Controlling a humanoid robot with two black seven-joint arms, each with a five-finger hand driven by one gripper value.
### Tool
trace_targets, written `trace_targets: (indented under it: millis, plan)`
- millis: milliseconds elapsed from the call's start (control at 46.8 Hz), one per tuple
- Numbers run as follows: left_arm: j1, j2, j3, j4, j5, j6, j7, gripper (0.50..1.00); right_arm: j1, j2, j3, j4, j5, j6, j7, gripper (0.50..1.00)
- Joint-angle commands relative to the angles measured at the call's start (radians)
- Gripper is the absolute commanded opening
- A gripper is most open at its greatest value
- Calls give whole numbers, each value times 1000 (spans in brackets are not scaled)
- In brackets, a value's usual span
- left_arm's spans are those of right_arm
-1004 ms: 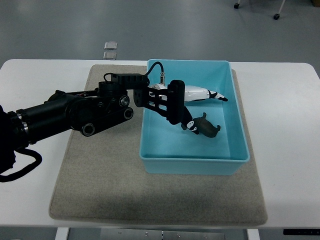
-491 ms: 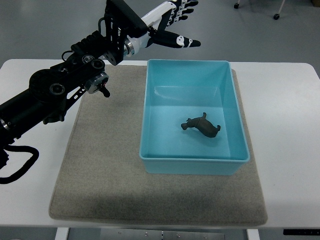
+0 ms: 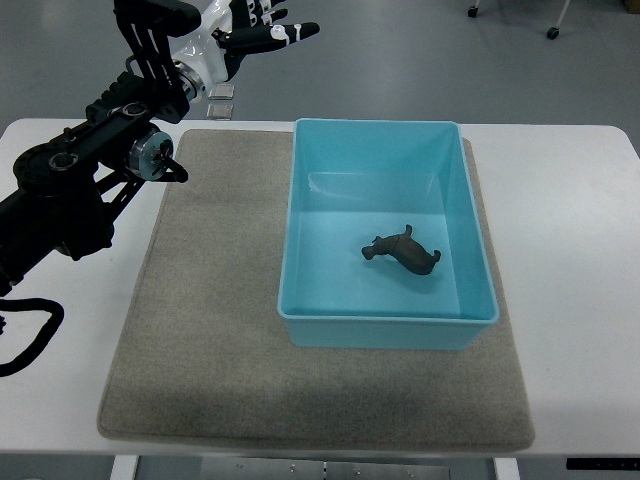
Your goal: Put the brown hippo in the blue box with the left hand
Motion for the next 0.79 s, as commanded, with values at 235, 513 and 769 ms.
trace_targets:
  millis: [235,513,769]
  plan:
    - [38,5,-23,108,-308,62,0,994,0,0,0,0,0,0,1,936]
    - [87,-8,-210,142,-343,92,0,994,0,0,0,0,0,0,1,936]
    - [166,-20,-253,133,-363,13,-2,996,0,0,0,0,0,0,1,936]
